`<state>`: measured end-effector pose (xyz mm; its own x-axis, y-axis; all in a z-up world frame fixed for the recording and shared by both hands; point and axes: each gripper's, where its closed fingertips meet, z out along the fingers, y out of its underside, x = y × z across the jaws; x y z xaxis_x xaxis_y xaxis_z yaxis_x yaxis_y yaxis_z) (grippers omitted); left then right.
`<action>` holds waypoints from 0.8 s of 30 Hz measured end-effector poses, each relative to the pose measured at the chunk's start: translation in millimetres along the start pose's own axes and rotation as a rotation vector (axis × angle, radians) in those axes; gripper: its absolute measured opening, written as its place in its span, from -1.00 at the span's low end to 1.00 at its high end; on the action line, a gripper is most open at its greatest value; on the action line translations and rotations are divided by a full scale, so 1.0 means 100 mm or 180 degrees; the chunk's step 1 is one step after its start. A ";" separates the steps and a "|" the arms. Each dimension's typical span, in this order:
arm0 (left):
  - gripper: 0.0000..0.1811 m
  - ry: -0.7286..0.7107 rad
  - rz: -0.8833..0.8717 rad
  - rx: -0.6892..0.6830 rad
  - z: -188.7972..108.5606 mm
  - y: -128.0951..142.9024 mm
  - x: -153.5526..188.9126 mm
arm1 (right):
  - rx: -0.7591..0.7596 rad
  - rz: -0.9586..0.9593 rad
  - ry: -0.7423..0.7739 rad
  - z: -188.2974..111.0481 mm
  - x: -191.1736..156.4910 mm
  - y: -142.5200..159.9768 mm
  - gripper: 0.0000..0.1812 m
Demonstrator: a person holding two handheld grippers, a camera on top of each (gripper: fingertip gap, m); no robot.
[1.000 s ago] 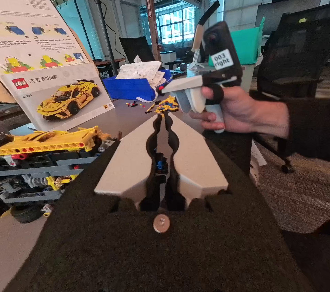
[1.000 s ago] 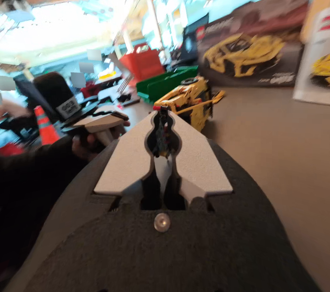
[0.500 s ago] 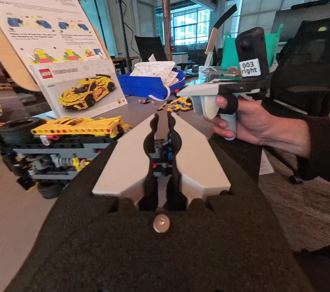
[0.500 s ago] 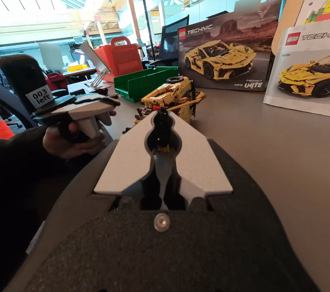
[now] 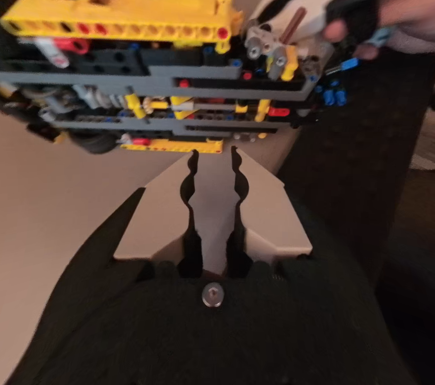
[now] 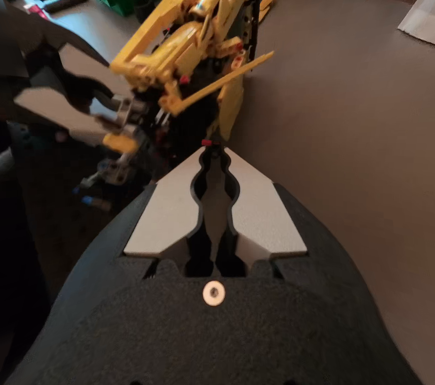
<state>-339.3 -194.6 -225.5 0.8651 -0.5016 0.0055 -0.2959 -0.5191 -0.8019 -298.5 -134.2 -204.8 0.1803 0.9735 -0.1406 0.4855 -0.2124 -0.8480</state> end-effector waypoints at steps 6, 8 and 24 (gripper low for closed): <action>-0.73 -0.0054 0.0309 -0.0081 0.41 -0.17 -0.16 | -0.0237 -0.0308 -0.0088 0.19 0.21 -0.35 -0.93; -0.85 0.0075 0.0464 -0.0156 0.54 -0.24 -0.17 | -0.0342 -0.0447 -0.0069 0.18 0.29 -0.42 -0.92; -1.00 0.0683 0.0808 -0.0264 1.05 -0.71 -0.24 | -0.0620 -0.0326 -0.0662 0.41 0.97 -0.64 -0.92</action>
<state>-296.3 -73.0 -231.3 0.6573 -0.7516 -0.0553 -0.5304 -0.4093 -0.7424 -347.3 -22.6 -185.3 -0.0475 0.9829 -0.1780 0.6508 -0.1048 -0.7520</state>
